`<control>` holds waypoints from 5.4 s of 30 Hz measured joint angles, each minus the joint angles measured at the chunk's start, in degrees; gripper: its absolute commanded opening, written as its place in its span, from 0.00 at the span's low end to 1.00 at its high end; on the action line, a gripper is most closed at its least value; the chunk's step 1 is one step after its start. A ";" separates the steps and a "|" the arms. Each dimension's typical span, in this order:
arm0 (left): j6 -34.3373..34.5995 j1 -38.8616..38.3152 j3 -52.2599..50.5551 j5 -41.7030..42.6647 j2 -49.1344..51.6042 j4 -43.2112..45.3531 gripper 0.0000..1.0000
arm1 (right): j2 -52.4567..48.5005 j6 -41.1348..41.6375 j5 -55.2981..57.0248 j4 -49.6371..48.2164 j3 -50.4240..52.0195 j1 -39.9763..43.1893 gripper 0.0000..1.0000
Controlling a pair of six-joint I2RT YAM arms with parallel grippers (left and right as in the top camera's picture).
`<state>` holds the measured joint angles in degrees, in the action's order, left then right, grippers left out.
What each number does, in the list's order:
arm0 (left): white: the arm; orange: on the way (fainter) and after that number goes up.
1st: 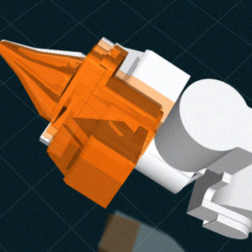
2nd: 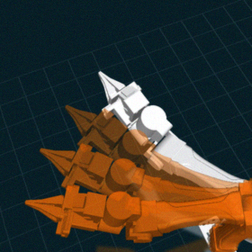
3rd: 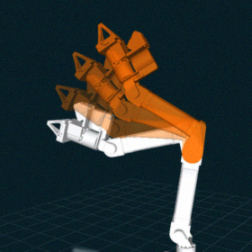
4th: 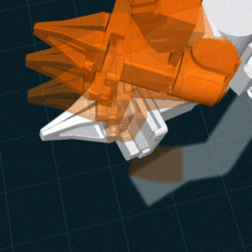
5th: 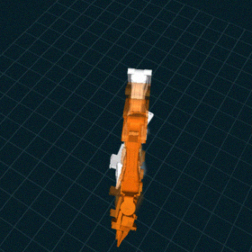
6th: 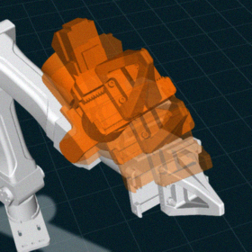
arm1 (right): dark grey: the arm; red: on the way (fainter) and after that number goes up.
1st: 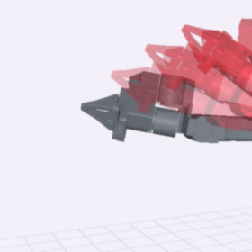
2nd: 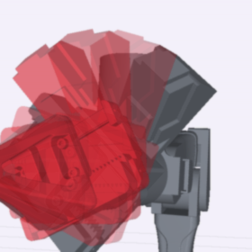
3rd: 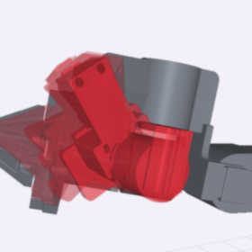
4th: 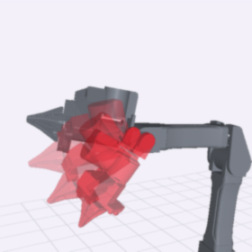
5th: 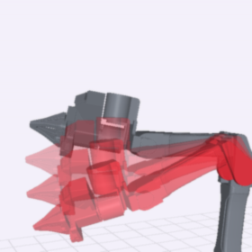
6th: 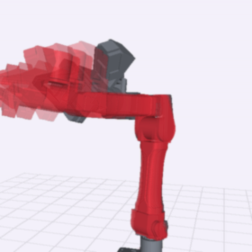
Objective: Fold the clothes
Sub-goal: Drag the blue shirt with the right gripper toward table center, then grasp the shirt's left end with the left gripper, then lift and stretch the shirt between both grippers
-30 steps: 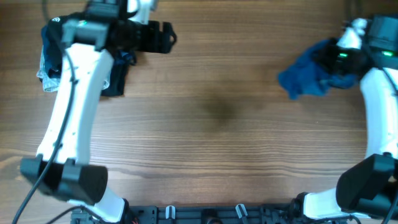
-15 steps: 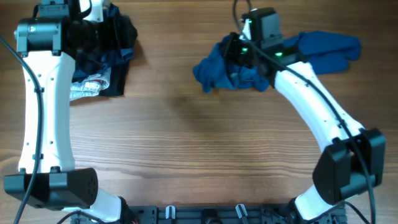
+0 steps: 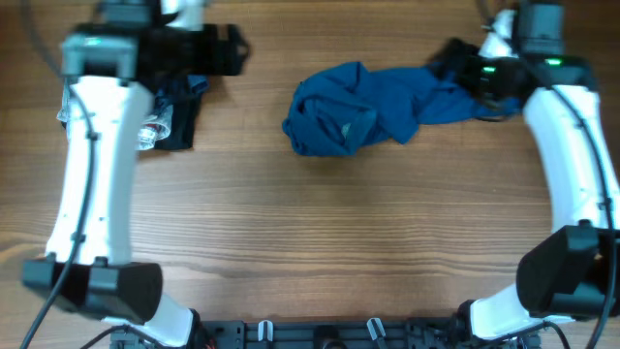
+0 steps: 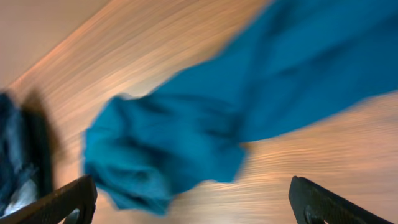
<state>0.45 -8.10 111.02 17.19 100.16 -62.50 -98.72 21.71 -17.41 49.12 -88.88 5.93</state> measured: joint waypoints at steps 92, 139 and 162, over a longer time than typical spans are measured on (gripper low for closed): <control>-3.98 -27.67 0.11 -35.10 2.47 -2.21 0.04 | -6.86 -6.58 5.09 -9.84 0.46 15.43 0.93; -2.21 -25.99 0.11 -34.95 2.45 -1.99 0.04 | -11.69 -13.05 8.81 -10.73 -1.90 17.05 0.24; 2.10 -17.79 12.76 -36.02 -19.52 1.40 0.04 | 15.17 -14.56 7.10 5.29 -23.26 17.05 0.04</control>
<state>2.55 -25.89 123.79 -18.83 80.64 -61.10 -83.55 7.16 -10.31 54.41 -112.14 22.98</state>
